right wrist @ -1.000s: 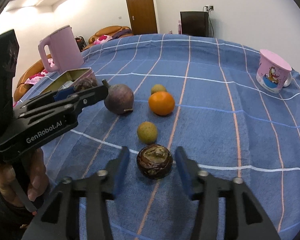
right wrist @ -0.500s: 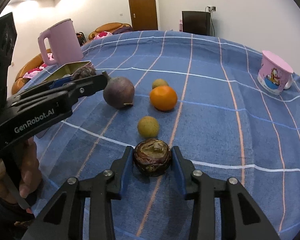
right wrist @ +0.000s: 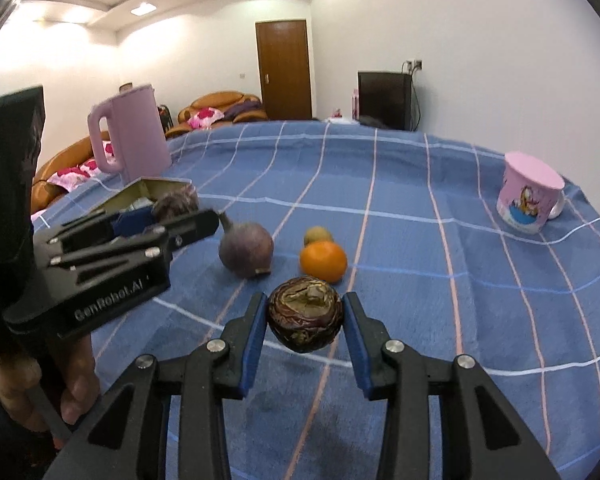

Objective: Organize fruits
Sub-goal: 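Carry both dark brown fruits over the tin tray with both tools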

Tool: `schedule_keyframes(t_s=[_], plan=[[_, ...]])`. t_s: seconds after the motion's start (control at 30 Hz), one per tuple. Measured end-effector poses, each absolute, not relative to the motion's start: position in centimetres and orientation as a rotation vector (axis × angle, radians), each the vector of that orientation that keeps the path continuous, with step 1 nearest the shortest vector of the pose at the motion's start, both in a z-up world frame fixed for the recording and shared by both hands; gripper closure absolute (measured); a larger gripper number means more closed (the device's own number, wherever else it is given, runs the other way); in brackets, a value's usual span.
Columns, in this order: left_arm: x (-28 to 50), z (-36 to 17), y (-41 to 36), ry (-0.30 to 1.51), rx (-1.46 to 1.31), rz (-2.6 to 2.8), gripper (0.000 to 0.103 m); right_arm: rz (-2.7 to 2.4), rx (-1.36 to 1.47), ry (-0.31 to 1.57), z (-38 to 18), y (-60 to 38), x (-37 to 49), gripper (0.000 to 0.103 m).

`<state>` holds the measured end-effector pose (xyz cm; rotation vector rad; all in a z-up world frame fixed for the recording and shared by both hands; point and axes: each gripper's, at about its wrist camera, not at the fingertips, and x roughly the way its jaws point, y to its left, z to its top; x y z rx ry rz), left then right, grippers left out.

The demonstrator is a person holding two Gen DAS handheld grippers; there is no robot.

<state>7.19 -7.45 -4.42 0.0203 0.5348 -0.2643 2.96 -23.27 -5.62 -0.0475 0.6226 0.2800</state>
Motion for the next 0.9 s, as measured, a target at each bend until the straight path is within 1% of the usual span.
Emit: schedule_keyframes(t_s=[0.2,0.53,0.9], plan=[[6.6,-4.2,-7.4,0.503,0.033,-0.246,0.059,0.28,-0.054,0.543,-4.6,-22.8,2.5,0.063],[6.1,-3.8,-6.2,0.504,0.038,-0.208,0.059,0.317,-0.07,0.505,-3.1,-21.0,3.5,0.063],[6.7,-1.5,0.8,0.474,0.005,-0.073,0.059,0.426,-0.117,0.47,-0.3,-15.4,5.9,0.063]])
